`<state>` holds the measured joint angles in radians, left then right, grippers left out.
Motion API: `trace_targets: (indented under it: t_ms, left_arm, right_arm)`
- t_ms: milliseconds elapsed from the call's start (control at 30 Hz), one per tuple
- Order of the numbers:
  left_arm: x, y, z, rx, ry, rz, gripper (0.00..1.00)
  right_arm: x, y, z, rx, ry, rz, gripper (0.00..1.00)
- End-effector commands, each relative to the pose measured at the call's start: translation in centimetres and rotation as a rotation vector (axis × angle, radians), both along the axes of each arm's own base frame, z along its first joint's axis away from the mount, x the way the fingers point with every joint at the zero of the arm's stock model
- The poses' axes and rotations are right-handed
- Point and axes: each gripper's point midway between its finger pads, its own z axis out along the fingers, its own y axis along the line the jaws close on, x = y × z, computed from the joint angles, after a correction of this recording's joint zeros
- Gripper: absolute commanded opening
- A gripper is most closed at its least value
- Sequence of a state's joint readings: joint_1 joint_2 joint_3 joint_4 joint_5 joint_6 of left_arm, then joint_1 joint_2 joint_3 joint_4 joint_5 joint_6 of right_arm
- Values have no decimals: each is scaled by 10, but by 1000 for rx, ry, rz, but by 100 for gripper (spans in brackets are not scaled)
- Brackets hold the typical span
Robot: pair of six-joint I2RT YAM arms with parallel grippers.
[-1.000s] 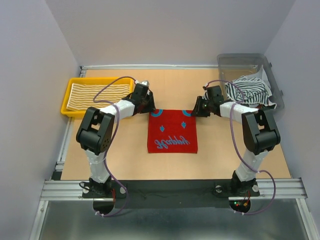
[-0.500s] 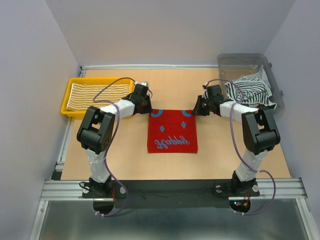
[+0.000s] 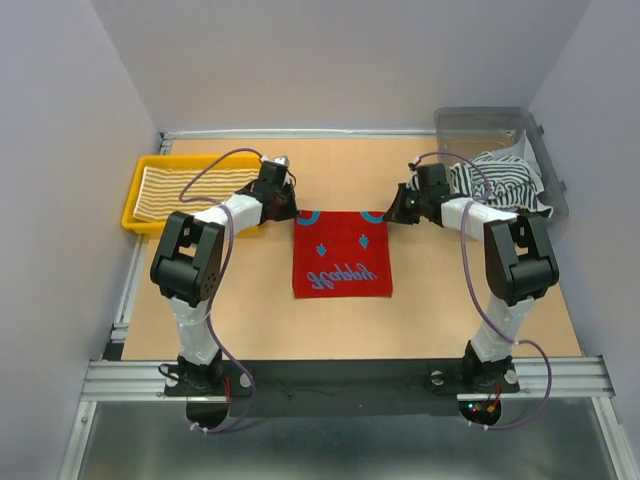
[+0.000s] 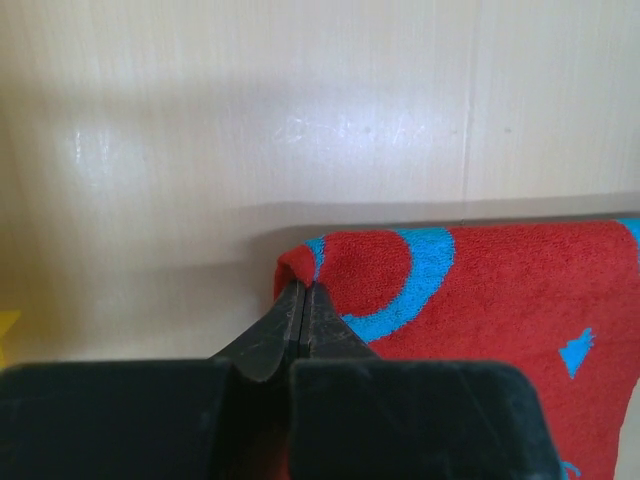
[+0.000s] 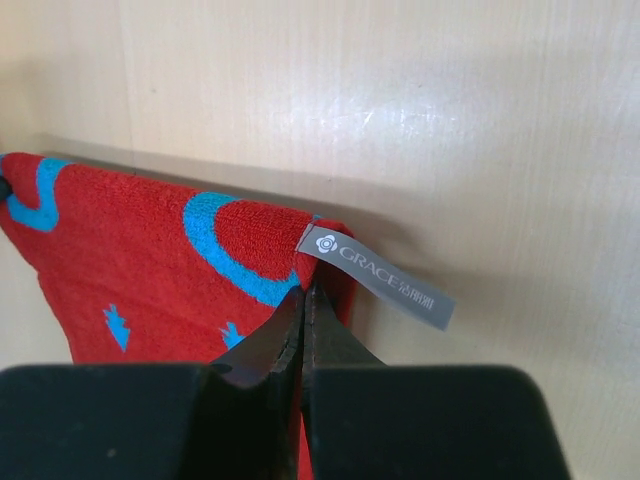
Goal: Fold and stack the towels
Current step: Fold the towel
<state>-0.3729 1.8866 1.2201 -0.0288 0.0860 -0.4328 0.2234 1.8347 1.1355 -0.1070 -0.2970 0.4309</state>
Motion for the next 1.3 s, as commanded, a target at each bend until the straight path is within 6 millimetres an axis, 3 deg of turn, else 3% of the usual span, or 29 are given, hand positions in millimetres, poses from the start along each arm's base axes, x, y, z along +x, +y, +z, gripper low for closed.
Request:
trace_targets:
  t_ms: [0, 333, 467, 567, 600, 667, 700, 800, 900, 1000, 1100, 1267]
  left_arm:
    - [19, -2, 33, -17, -89, -20, 0]
    - [39, -1, 39, -9, -145, -5, 0]
    - [48, -1, 21, 9, -123, 11, 9]
    - [57, -1, 24, 14, -133, 22, 24]
    - [59, -1, 28, 12, -142, 23, 34]
    - [62, 0, 40, 9, -167, 31, 47]
    - [62, 1, 54, 1, -193, 38, 57]
    - [56, 4, 84, -22, -241, 66, 68]
    - [43, -8, 115, -66, -302, 50, 69]
    - [33, -25, 119, -104, -314, 19, 64]
    - [28, -44, 101, -174, -287, -21, 51]
    - [38, -64, 73, -252, -267, -60, 45]
  right_arm:
    - [23, -4, 11, 15, -51, -29, 1]
    - [42, 0, 13, 14, -73, -22, 1]
    - [57, -3, 8, -4, -84, -53, 7]
    - [65, -4, 12, -13, -103, -68, 18]
    - [71, -4, 22, -9, -127, -70, 21]
    - [74, -2, 34, -1, -153, -67, 35]
    - [75, -2, 44, 5, -174, -68, 38]
    - [76, 0, 64, 24, -228, -61, 41]
    - [69, 17, 84, 114, -284, 17, 41]
    - [59, 37, 83, 227, -282, 91, 40]
    - [58, 50, 71, 297, -279, 115, 40]
    - [61, 60, 47, 384, -267, 126, 40]
